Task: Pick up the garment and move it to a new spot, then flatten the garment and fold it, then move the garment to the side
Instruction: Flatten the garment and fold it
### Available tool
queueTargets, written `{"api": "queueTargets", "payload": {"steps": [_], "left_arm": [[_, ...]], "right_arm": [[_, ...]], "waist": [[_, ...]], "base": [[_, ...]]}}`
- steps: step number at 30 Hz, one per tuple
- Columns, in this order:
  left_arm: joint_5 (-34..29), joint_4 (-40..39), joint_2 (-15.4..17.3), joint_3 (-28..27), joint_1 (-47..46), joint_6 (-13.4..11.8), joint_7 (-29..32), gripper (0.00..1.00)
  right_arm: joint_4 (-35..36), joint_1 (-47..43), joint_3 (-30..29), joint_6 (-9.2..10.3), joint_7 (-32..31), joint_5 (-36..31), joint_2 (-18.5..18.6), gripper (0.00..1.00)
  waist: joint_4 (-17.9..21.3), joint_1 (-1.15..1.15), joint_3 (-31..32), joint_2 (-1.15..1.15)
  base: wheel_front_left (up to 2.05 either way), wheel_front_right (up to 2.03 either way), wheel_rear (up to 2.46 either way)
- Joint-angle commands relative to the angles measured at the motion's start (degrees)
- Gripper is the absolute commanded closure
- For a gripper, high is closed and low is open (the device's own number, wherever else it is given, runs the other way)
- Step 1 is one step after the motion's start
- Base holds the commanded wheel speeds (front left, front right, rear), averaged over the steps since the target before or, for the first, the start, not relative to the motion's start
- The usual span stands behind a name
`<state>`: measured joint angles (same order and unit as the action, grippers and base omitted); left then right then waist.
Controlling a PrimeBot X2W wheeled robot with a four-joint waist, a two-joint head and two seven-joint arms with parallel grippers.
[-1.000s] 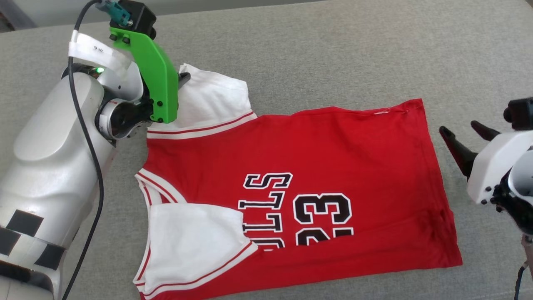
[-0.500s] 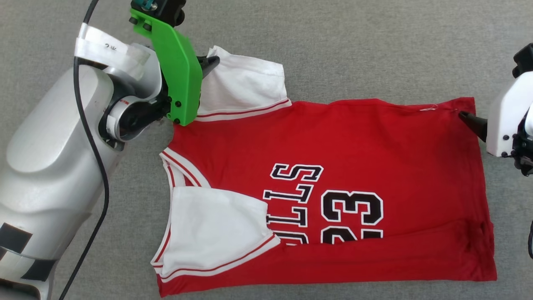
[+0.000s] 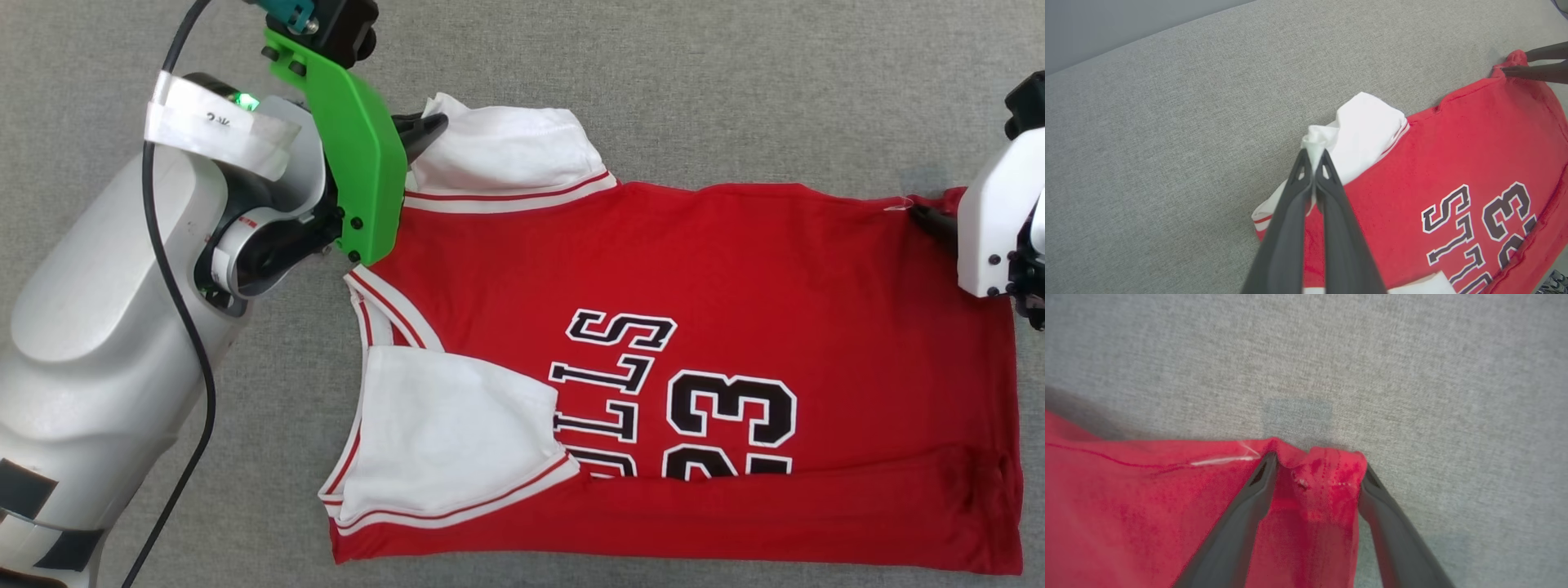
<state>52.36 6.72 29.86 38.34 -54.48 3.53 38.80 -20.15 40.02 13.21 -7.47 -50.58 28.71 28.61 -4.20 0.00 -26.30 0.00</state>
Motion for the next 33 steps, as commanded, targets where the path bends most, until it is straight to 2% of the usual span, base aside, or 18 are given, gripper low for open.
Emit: {"api": "queueTargets", "payload": {"steps": [1, 13, 15, 26, 33], "left_arm": [[0.2, 0.1, 0.4, -0.3, 1.2, -0.1, -0.5, 1.0], [0.0, 3.8, 0.4, -1.5, 4.7, -0.7, -6.0, 1.0], [0.0, 5.0, 0.3, -1.7, 6.7, -0.7, -8.3, 1.0], [1.5, 4.7, 0.9, -1.4, 14.8, -1.3, -11.6, 1.0], [2.9, 1.9, 2.1, -1.2, 21.3, -2.8, -12.8, 1.0]], "right_arm": [[-1.7, -1.7, 2.1, -0.02, -0.1, 0.9, -1.2, 1.0], [-3.3, -3.1, 1.1, -0.02, 11.2, 4.3, 0.4, 1.0], [-3.2, -5.2, -0.2, -0.02, 15.5, 6.2, 0.6, 1.0], [-0.5, -13.4, -2.3, -0.02, 25.6, 11.4, 1.6, 1.0], [2.7, -19.8, -2.0, -0.02, 31.4, 14.5, 2.4, 1.0]], "waist": [[-0.1, 0.0, 0.1, 0.0], [0.6, 0.0, 4.8, 0.0], [0.7, 0.0, 7.2, 0.0], [0.4, 0.0, 12.9, 0.0], [-0.1, 0.0, 16.0, 0.0]], "base": [[0.0, 0.0, 0.0], [0.0, 0.0, 0.0], [0.0, 0.0, 0.0], [0.0, 0.0, 0.0], [0.0, 0.0, 0.0]]}}
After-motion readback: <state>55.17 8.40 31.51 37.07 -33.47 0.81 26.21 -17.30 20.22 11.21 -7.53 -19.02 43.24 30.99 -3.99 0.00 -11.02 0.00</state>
